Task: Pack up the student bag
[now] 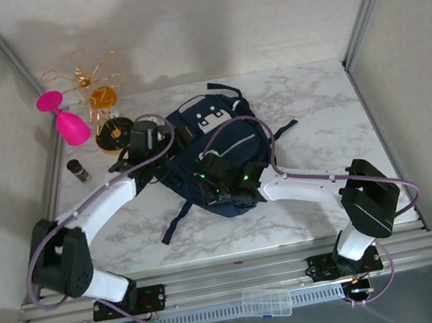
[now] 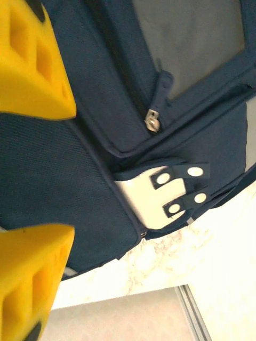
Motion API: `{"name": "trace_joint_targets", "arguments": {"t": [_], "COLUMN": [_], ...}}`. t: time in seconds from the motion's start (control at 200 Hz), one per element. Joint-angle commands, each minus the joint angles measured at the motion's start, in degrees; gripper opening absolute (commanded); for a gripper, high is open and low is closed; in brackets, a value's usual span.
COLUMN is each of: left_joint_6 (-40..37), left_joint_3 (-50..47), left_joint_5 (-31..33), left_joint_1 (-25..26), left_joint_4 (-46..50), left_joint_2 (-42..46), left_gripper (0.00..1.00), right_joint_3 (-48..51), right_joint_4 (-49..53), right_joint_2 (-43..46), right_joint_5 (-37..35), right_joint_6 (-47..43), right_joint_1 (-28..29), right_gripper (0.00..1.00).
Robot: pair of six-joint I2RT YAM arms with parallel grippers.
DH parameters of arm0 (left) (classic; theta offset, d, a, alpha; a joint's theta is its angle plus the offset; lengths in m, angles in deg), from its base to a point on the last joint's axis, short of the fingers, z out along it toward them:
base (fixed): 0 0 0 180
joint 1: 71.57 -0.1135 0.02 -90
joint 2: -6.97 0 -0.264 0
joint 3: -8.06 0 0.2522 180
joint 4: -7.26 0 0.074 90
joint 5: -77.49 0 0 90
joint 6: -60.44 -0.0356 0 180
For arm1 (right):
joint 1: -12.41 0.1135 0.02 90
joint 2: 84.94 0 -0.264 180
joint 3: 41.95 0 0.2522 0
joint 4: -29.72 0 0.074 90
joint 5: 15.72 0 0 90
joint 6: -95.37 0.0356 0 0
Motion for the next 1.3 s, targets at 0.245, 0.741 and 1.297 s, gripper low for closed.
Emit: {"name": "trace_joint_targets", "arguments": {"t": [0.245,0.741,1.297], "left_joint_6": [23.15,35.65,32.78], "left_joint_3": [-21.17,-22.92,-16.44], "left_joint_5": [7.29,14.64,19.75], "left_joint_1": [6.94,12.53,14.32], "left_joint_4": [-6.85,-14.34,-10.41], "left_joint_2": [18.93,11.16,4.63], "left_gripper": [0.67,0.46,0.0], "right_joint_3": [2.92,3.46,1.86], "right_joint_4": [-4.41,-5.55,-0.1], "right_joint_2": [2.37,1.85,0.88], "right_joint_5": [0.85,1.78,-2.93], "right_joint_6": [-0.85,-1.81,-2.69], "right_joint_1": [-0.05,-0.07,-0.74], "right_gripper": [0.0,0.0,0.0]}}
